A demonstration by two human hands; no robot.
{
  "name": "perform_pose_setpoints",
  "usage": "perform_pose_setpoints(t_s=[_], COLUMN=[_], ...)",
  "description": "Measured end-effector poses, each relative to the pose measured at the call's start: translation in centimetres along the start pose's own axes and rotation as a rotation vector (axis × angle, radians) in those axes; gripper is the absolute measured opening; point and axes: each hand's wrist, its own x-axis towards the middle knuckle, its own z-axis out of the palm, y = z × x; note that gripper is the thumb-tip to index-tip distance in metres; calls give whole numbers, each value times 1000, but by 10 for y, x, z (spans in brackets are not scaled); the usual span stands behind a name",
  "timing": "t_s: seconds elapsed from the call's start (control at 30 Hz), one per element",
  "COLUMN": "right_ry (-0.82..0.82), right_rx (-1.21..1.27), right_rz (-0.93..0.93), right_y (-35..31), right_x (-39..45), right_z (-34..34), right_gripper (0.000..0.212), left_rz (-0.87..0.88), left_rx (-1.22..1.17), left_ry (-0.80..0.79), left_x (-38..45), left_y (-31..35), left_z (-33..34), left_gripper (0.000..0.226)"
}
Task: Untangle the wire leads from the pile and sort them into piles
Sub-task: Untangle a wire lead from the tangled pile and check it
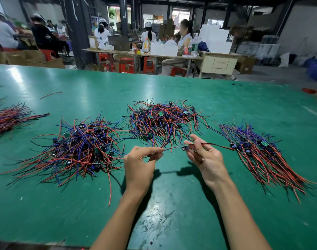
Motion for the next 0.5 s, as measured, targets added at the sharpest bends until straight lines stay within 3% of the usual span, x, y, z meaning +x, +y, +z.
perform_pose_setpoints(t_s=[0.17, 0.3, 0.5], right_ry=[-50, -45, 145], right_rx=[-18, -41, -73], right_rz=[-14, -21, -63], right_y=[-2, -1, 6], right_x=[0, 0, 0], right_z=[1, 2, 10], right_gripper=[29, 31, 30], left_rz=[140, 90, 5], left_rx=[59, 52, 11], left_ry=[82, 81, 27], left_x=[1, 1, 3], left_y=[1, 1, -1], left_z=[-1, -1, 0], left_gripper=[41, 41, 19])
